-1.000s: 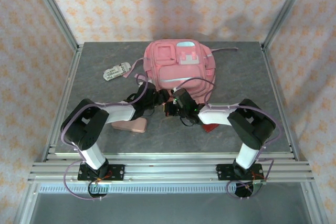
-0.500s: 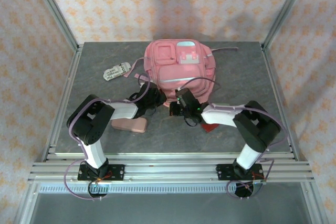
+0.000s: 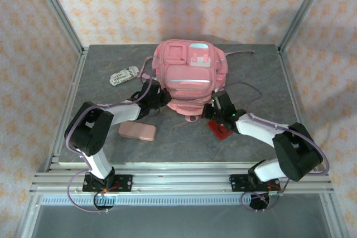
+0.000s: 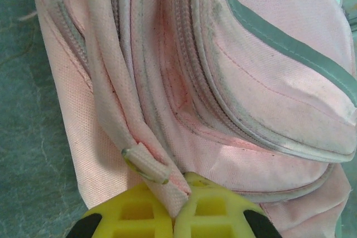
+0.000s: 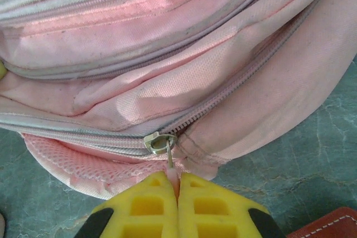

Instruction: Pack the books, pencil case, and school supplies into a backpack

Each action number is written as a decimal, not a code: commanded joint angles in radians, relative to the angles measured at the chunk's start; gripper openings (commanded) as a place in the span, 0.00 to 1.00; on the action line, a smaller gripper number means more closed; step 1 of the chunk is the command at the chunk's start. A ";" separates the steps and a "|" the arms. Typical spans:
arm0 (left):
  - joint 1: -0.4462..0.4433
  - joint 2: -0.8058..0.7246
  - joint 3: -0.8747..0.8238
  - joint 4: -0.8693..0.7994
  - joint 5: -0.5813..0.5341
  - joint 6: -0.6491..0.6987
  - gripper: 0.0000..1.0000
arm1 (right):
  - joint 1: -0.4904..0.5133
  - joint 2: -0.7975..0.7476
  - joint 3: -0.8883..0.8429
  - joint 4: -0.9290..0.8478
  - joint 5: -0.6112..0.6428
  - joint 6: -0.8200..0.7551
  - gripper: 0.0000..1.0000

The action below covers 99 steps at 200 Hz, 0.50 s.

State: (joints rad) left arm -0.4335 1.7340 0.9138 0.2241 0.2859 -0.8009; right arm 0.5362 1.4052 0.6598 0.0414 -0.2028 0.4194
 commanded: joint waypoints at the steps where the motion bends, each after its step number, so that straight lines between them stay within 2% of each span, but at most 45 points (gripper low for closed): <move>1: 0.062 0.039 0.126 -0.059 -0.103 0.093 0.00 | 0.004 -0.007 -0.019 -0.096 0.086 0.039 0.00; 46: 0.091 0.125 0.335 -0.166 -0.085 0.141 0.01 | 0.203 0.100 0.077 0.004 0.037 0.127 0.00; 64: 0.098 0.117 0.378 -0.201 -0.087 0.152 0.27 | 0.241 0.174 0.140 0.056 0.031 0.140 0.00; 75: 0.098 0.091 0.368 -0.204 -0.091 0.153 0.40 | 0.244 0.217 0.176 0.090 0.018 0.147 0.00; 83: 0.098 0.065 0.346 -0.202 -0.091 0.151 0.45 | 0.244 0.245 0.194 0.116 0.009 0.153 0.00; 99: 0.098 0.005 0.277 -0.192 -0.082 0.135 0.49 | 0.244 0.292 0.229 0.146 -0.019 0.155 0.00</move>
State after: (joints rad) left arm -0.3302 1.8420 1.2381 0.0151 0.2211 -0.6758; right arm 0.7738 1.6398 0.8345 0.1307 -0.1688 0.5457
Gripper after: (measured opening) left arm 0.472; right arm 0.044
